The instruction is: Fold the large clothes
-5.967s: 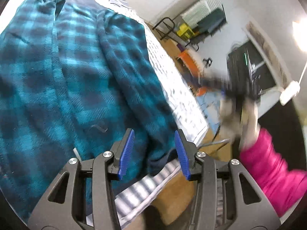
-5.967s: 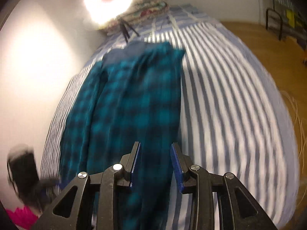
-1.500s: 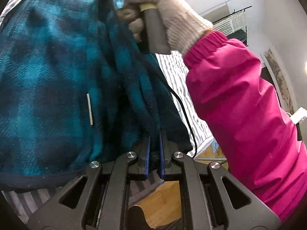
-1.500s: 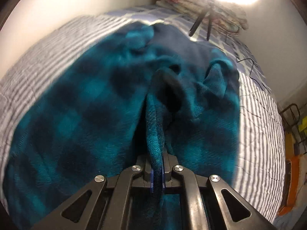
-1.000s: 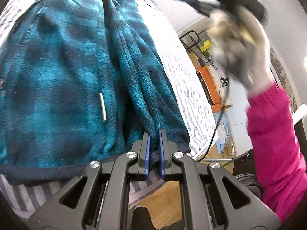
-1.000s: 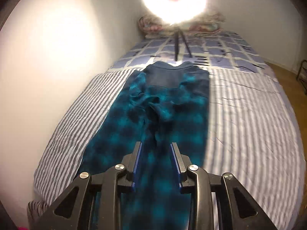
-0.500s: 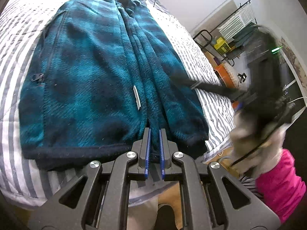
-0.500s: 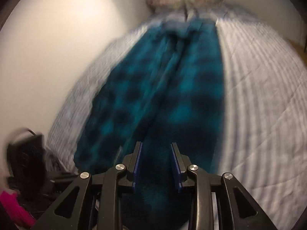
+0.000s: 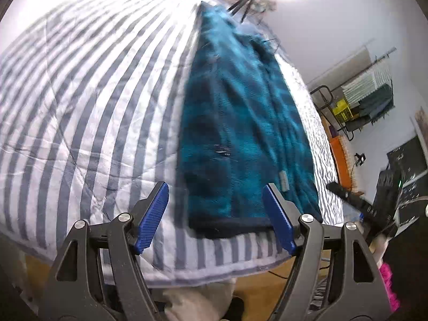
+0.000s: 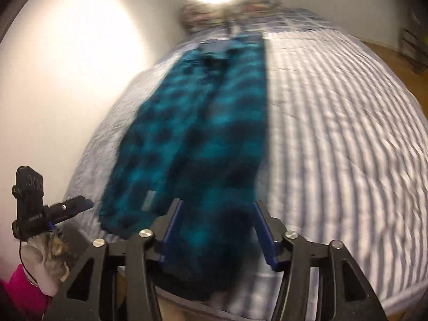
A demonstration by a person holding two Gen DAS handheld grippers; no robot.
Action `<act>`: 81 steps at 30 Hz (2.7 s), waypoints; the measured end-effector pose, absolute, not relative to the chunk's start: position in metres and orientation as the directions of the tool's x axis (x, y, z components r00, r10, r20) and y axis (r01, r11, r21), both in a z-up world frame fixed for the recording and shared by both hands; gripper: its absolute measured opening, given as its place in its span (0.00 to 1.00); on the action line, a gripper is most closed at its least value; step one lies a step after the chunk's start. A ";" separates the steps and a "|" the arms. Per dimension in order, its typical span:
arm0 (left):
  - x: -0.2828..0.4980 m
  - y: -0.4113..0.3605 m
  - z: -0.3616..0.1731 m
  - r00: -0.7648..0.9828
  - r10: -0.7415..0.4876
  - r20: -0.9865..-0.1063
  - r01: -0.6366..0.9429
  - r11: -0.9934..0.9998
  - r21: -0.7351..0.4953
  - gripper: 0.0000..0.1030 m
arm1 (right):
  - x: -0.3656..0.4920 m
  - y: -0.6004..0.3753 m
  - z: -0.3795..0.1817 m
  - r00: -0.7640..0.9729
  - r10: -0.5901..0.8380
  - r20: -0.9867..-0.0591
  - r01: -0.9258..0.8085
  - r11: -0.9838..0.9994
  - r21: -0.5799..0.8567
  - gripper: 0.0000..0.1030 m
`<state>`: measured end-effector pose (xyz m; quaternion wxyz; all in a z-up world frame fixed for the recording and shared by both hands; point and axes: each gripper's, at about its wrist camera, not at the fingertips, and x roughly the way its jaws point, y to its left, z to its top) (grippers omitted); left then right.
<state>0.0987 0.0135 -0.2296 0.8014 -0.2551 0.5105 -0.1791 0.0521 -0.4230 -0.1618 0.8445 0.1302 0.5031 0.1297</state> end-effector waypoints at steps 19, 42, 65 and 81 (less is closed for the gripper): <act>0.120 0.015 -0.253 0.331 -0.604 -0.725 0.059 0.780 -0.623 0.11 | 0.064 -0.411 -0.205 0.325 0.498 -0.804 -0.101 0.863 0.494 0.55; 0.120 0.014 -0.223 0.427 -0.488 -0.762 0.139 0.867 -0.478 0.61 | 0.066 -0.391 -0.142 0.456 0.354 -0.817 -0.156 0.935 0.318 0.43; 0.144 0.027 -0.226 0.485 -0.432 -0.760 0.069 0.885 -0.460 0.30 | 0.157 -0.362 -0.153 0.421 0.403 -0.813 -0.199 0.915 0.351 0.45; 0.112 0.023 -0.213 0.482 -0.513 -0.711 0.100 0.838 -0.536 0.30 | 0.237 -0.314 -0.174 0.311 0.334 -0.890 -0.174 0.940 0.292 0.07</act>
